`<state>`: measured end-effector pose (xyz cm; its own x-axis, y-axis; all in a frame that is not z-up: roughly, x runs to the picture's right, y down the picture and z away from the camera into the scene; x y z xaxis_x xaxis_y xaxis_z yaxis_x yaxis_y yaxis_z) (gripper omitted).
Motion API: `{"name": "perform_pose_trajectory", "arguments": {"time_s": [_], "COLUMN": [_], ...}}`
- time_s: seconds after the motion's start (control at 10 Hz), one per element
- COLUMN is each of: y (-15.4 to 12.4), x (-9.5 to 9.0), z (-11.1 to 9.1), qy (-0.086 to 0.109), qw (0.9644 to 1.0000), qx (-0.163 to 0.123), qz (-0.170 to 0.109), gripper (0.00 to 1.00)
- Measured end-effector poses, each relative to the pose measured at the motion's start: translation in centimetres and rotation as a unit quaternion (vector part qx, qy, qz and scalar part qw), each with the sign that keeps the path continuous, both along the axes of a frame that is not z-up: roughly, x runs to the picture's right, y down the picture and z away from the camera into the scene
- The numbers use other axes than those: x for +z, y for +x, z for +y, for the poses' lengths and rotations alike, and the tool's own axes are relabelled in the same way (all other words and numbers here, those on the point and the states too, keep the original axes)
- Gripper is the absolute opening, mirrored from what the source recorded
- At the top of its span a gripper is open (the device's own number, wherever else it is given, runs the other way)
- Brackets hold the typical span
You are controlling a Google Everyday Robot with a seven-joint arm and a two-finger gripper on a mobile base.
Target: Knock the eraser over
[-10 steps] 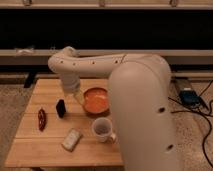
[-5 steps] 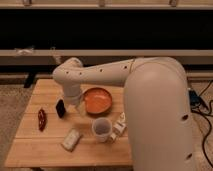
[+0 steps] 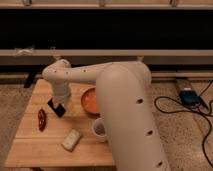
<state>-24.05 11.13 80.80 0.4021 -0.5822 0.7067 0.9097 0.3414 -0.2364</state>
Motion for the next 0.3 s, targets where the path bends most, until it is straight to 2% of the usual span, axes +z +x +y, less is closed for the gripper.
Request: {"name": "perform_pose_trajectory", "arguments": {"time_s": [0.2, 0.3], "y": [-1.47, -1.34], "x": [0.38, 0.49], "z": [-1.12, -1.11], "qy": [0.005, 0.005], "qw": [0.9999, 0.9999], "qx": [-0.005, -0.006], "qz": [-0.013, -0.012], "gripper": [0.68, 0.68]}}
